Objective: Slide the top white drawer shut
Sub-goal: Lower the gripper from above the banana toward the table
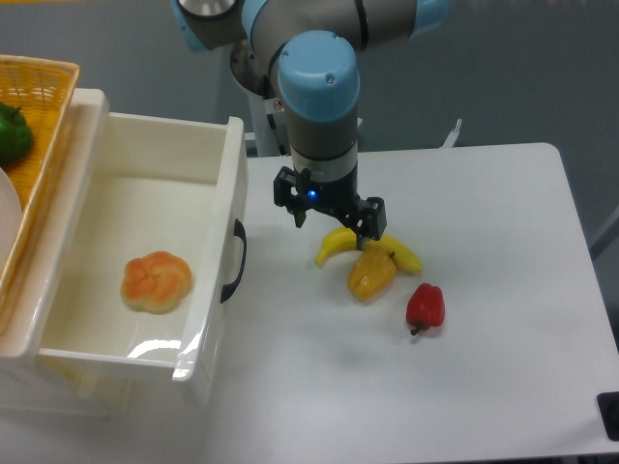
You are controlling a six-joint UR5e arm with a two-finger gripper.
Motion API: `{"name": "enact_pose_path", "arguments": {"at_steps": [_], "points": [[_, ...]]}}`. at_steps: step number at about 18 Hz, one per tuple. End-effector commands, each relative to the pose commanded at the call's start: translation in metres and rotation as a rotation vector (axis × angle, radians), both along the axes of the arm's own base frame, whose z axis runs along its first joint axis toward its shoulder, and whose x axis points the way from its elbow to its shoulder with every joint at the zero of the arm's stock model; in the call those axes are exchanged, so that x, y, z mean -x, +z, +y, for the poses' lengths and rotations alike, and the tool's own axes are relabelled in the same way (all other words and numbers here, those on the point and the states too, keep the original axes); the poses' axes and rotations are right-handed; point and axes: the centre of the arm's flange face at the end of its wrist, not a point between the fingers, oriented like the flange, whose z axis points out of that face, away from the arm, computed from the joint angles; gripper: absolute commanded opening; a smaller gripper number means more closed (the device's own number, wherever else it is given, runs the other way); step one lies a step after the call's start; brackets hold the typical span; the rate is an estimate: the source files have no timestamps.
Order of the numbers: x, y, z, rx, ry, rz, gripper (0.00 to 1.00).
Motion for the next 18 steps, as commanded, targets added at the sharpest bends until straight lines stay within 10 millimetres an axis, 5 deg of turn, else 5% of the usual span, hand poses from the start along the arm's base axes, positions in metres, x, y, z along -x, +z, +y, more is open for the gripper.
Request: {"name": "enact_pose_path", "arguments": {"at_steps": [5, 18], "points": [[0.006, -0.003, -0.002, -0.006, 0.015, 0.001, 1.0], [0.003, -0.05, 0.003, 0.04, 0.099, -0.052, 1.0]]}}
